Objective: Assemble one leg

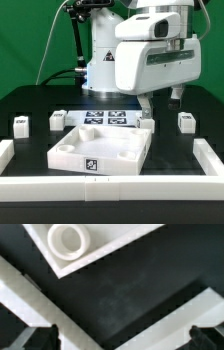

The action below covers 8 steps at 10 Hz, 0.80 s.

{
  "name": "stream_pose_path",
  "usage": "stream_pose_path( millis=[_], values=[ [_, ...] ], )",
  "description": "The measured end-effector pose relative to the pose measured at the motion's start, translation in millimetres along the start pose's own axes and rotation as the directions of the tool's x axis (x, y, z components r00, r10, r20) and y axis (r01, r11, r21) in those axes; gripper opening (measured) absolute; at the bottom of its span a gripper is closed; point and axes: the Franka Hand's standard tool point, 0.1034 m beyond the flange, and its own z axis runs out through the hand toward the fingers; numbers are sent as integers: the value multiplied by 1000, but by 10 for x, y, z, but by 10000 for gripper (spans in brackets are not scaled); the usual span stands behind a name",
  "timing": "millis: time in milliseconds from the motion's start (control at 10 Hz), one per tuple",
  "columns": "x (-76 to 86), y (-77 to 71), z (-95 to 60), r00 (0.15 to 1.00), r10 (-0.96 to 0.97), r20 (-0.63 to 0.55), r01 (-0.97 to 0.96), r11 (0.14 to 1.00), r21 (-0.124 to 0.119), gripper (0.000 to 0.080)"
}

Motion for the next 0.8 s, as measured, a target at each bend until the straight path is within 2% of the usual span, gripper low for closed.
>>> stream_pose_path(
  millis=[100,200,300,400,800],
  values=[
    [-106,-31,47,993,-113,12,113,993,14,650],
    [-196,-57,79,973,-227,31,225,973,45,650],
    [-253,-96,88,954,-296,51,291,953,87,650],
    [-280,-111,88,950,-306,63,298,948,110,650],
    [-278,-114,97,949,-309,58,303,948,103,650]
  ],
)
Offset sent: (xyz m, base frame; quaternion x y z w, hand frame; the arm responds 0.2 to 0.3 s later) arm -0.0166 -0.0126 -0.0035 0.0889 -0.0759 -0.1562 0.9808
